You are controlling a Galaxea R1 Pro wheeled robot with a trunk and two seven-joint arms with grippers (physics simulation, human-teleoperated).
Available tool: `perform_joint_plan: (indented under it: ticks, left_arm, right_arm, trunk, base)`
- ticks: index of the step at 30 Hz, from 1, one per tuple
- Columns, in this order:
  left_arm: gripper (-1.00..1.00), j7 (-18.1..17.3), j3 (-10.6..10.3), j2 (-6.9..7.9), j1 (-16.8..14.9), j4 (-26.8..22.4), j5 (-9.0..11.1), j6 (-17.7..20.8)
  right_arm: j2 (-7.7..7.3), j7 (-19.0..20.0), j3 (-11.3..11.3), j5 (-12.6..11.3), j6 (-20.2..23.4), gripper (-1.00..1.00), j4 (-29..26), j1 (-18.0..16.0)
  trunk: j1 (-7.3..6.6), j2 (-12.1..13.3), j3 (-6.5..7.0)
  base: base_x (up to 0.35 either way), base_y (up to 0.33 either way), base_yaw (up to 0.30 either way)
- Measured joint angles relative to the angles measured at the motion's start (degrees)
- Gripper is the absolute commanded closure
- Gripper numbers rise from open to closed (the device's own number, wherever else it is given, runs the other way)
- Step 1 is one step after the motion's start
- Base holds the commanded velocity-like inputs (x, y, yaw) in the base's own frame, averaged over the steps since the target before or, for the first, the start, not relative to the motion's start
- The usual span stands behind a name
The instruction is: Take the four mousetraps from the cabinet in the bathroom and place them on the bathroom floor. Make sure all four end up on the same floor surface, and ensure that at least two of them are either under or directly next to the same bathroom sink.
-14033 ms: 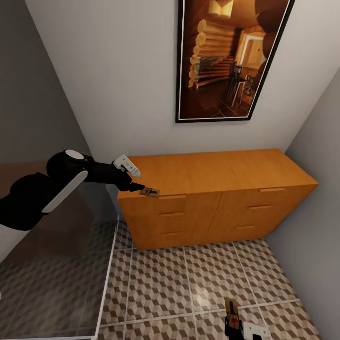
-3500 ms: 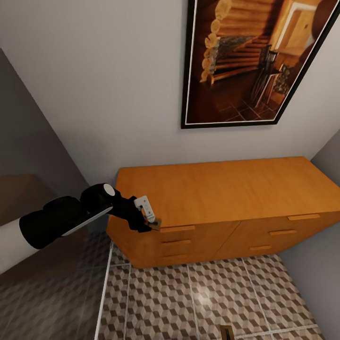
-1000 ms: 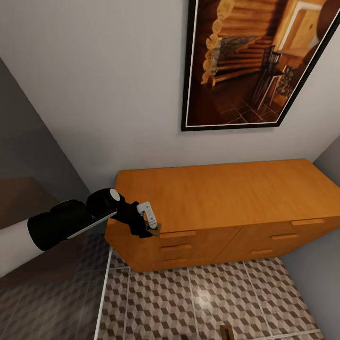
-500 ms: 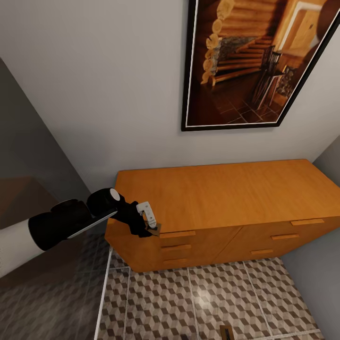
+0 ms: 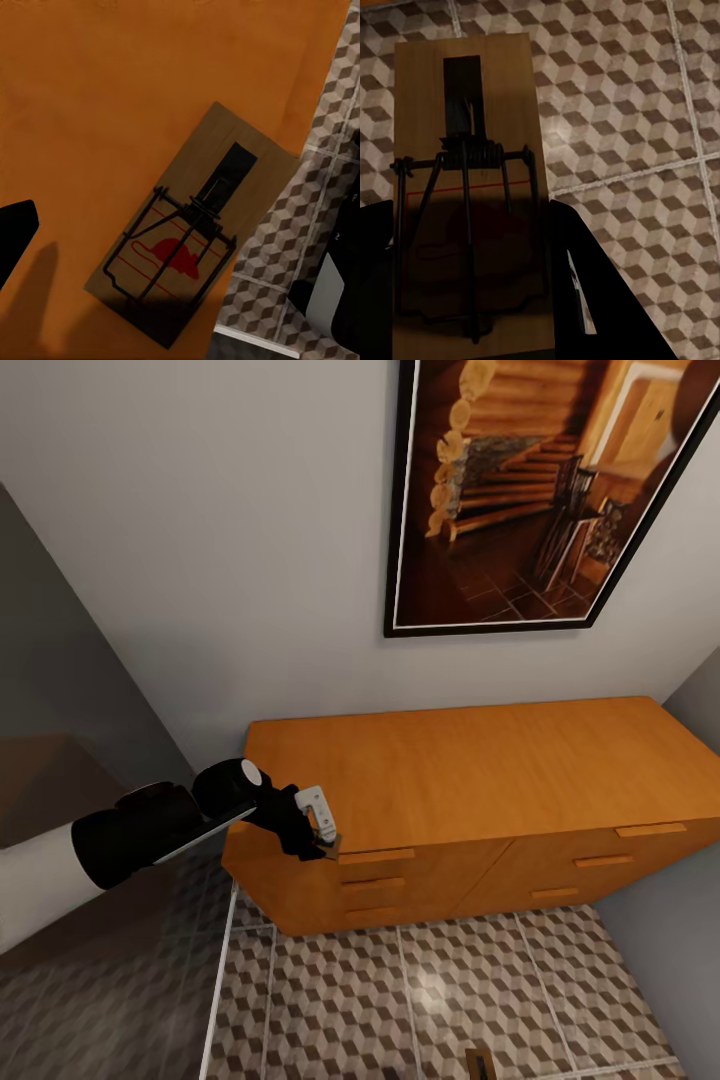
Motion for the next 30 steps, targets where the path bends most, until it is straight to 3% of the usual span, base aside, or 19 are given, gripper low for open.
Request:
perform_joint_plan:
  ticks: [30]
  left_arm:
    - [-1.0,0.0,-0.1,-0.2,0.0,0.0,-0.1,0.0]
  right_arm:
    - [-0.01,0.0,0.0,0.0,0.0,1.0,0.0,0.0]
  trunk:
    - [0.0,0.0,-1.4]
  base:
    - [0.0,0.0,0.0]
